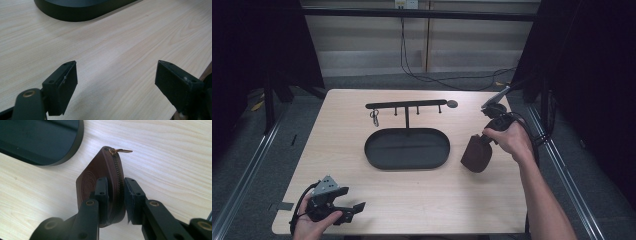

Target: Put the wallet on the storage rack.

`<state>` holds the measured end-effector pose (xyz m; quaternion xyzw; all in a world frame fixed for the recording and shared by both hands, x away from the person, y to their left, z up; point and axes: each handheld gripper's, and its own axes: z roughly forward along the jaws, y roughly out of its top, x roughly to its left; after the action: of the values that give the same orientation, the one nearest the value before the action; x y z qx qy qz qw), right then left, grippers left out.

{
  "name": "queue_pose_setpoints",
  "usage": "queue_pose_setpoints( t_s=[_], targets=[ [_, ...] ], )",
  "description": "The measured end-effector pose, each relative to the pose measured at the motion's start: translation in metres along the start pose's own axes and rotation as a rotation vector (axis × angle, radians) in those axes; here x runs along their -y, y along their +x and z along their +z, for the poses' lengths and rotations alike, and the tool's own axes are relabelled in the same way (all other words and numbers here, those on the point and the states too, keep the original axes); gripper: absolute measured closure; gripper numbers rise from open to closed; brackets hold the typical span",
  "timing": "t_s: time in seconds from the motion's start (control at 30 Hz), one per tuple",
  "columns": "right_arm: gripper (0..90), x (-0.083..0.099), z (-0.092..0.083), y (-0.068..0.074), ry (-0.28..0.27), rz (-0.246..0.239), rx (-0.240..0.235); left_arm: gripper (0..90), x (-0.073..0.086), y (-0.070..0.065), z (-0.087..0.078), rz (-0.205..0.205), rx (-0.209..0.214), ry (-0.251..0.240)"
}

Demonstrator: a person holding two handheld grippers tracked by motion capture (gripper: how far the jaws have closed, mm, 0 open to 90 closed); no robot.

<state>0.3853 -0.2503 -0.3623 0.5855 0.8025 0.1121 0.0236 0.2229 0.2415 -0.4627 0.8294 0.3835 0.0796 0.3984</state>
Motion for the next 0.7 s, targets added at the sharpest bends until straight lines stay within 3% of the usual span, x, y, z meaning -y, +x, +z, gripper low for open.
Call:
queue_pose_setpoints(
  t_s=[0.23, 0.7],
  targets=[
    [74.4, -0.005, -0.007, 0.006, 0.002, -0.007, 0.035, 18.2, 0.0, 0.0, 0.0, -0.003, 0.001, -0.001],
    [74.4, -0.017, -0.026, 0.009, -0.023, -0.01, 0.057, 16.6, 0.0, 0.003, 0.0, -0.019, 0.002, -0.006]
  ],
)
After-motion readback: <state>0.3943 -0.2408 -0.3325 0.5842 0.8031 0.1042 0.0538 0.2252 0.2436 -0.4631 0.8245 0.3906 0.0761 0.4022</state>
